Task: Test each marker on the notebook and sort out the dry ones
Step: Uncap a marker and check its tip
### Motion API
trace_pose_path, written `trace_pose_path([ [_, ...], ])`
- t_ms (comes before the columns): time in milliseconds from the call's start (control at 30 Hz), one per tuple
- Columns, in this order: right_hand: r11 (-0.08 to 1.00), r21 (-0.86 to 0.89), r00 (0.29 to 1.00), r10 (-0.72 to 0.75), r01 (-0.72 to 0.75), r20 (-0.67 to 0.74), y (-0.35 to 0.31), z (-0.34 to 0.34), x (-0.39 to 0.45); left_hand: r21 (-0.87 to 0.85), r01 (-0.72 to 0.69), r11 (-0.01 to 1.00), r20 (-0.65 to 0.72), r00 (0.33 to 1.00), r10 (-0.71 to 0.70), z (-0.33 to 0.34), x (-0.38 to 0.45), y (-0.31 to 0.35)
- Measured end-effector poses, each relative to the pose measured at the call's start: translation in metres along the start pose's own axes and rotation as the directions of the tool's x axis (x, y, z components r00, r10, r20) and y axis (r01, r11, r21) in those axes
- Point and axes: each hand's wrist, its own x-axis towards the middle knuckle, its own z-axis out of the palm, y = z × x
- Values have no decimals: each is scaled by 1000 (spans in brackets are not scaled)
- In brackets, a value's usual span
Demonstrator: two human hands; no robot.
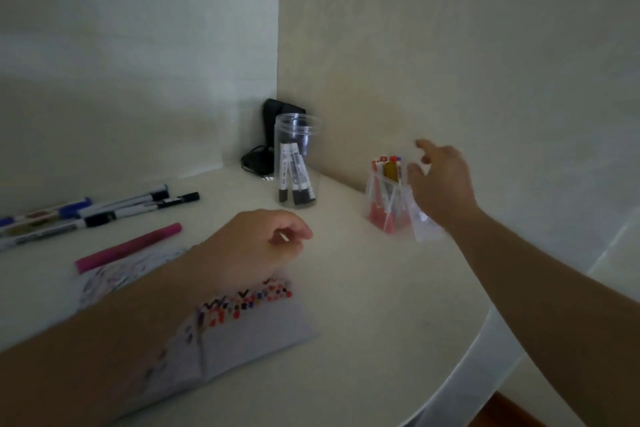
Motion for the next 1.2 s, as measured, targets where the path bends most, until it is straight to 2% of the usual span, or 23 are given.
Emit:
trace_pose_path([
  [67,991,98,984,-70,86,-163,-26,7,-15,86,26,996,-77,997,-19,-21,-13,-23],
  [100,977,148,978,-130,155,-162,-45,13,-25,130,52,990,-131,991,-35,-31,-19,-37],
  [167,928,256,963,-264,269,-52,-87,31,-46,197,148,969,-259,961,-94,-50,-30,-67],
  [267,863,425,913,-371,272,169,-142,68,-76,377,338,862,-443,884,-153,-70,-45,-112],
  [300,844,481,887,-391,239,246,-156,80,-84,439,405,802,-458,869,-188,-73,-49,-126],
  [367,824,539,816,-429,176,388,-176,101,-97,493,510,705,-400,852,-337,-73,-52,-145],
  [433,839,516,769,-444,175,461,-187,119,-104,488,547,680,-344,837,-427,-71,-53,-152],
  [467,845,507,766,-438,171,471,-189,125,-106,493,530,690,-351,847,-400,-70,-52,-153],
  [533,845,521,781,-406,123,474,-189,133,-109,492,436,753,-399,882,-250,-70,-52,-149],
  [600,835,547,805,-363,58,469,-186,135,-110,399,285,872,-433,896,-94,-69,-52,-139],
  [667,800,600,817,-348,3,460,-184,131,-109,269,135,954,-443,897,-2,-66,-50,-123],
  [733,704,705,814,-360,-83,455,-185,123,-109,198,11,980,-405,911,72,-61,-49,-109],
  [800,511,831,818,-367,-220,443,-186,114,-111,210,-69,975,-329,934,137,-53,-49,-102],
  [833,427,863,831,-348,-272,434,-186,110,-111,211,-78,974,-299,944,141,-49,-49,-101],
  [933,303,875,857,-241,-379,455,-182,103,-108,186,-54,981,-268,958,104,-42,-49,-101],
  [1033,136,839,804,-239,-527,544,-179,100,-105,161,-44,986,-250,965,84,-40,-47,-96],
  [1067,106,816,770,-280,-569,573,-181,100,-106,160,-55,986,-235,967,93,-39,-48,-92],
  [1133,124,794,722,-352,-595,596,-186,102,-113,149,-92,985,-207,971,122,-35,-51,-86],
  [1200,140,798,719,-364,-586,591,-189,106,-117,105,-104,989,-202,971,124,-31,-52,-81],
])
